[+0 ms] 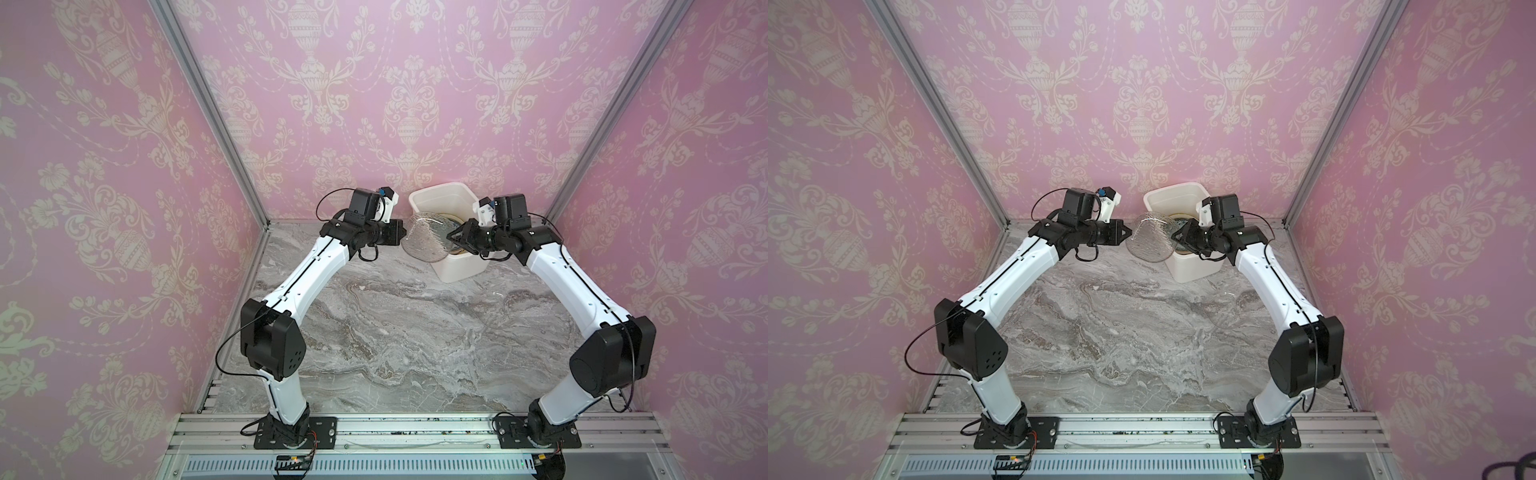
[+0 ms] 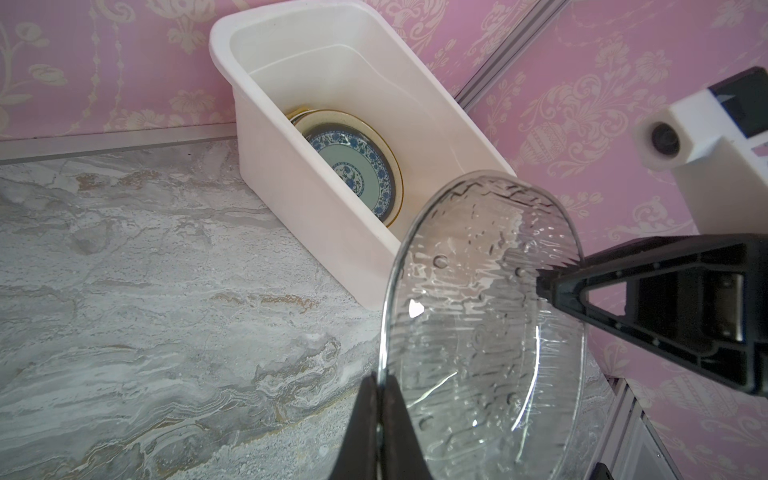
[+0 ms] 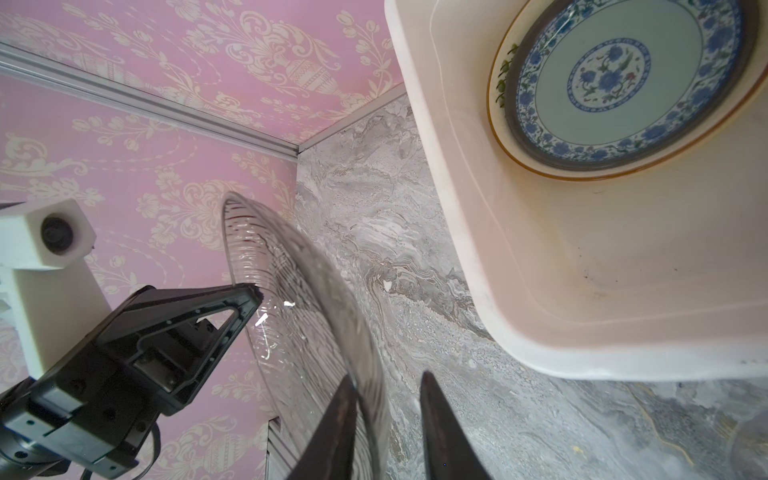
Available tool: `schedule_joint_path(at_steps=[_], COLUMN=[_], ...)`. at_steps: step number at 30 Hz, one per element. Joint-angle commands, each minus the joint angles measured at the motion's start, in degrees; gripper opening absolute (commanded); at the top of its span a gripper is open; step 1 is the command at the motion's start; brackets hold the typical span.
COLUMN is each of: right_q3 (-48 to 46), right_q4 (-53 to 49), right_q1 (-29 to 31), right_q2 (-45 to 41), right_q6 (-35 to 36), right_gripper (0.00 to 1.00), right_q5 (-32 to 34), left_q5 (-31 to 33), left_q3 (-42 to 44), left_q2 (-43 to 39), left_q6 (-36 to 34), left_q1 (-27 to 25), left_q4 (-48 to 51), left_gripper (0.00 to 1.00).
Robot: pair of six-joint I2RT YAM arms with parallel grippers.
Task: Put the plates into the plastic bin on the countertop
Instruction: 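Tilt the glass plate upright and grasp its rim with the right gripper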
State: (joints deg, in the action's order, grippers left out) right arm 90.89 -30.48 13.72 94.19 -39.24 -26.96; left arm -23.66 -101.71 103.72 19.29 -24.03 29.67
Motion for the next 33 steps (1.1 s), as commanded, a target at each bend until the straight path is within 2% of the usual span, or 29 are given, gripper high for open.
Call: schedule_joint_path(at_steps=[1, 7, 11, 13, 15, 18, 22, 27, 31, 33], right_q3=[2.35, 3.3, 4.88, 6.02, 7.21, 8.71, 9.0, 7.22, 7.77, 9.51], right_q4=[1.49, 1.43, 1.27, 1.32, 1.63, 2.78, 6.66, 13.76, 16.27, 15.74], right_q1=[0.7, 0.79, 0.79, 0.79, 0.71, 0.24, -1.16, -3.27, -4.56, -5.05], right_q2=[0.89, 1.67, 3.11, 3.83, 4.68, 5.64, 6.58, 8.77, 12.43, 14.77], right_q6=[-0.76, -1.1, -2.2, -3.12, -4.42, -6.88, -12.64, -21.59, -26.8, -27.03], right_gripper=[0.2, 0.02, 0.0, 0.0, 0.0, 0.0, 0.0, 0.0, 0.0, 0.0], right_q5=[1.64, 3.38, 4.31, 4.8, 5.51, 6.58, 7.73, 10.99, 13.05, 13.82], left_q5=[-1.7, -0.71, 0.91, 2.09, 3.95, 7.62, 12.34, 14.16, 12.5, 11.5], left_q3=[-2.8, -4.82, -5.8, -5.62, -4.28, -0.04, 7.58, 14.57, 13.6, 12.46], left_q2=[0.99, 2.54, 2.97, 2.63, 1.6, -1.1, -5.42, -7.98, -6.3, -5.03], left_q6=[1.84, 2.77, 2.69, 2.64, 2.18, 2.04, 1.89, 1.12, -0.11, -0.26], left_q1=[0.65, 0.7, 0.74, 0.74, 0.83, 1.3, 2.72, 5.05, 6.18, 6.34], left_q4=[-1.54, -1.98, -2.48, -3.27, -5.41, -11.35, -22.3, -34.52, -35.53, -35.24], left_gripper=[0.0, 0.0, 0.01, 0.15, 0.37, 0.64, 0.84, 0.95, 0.98, 0.99])
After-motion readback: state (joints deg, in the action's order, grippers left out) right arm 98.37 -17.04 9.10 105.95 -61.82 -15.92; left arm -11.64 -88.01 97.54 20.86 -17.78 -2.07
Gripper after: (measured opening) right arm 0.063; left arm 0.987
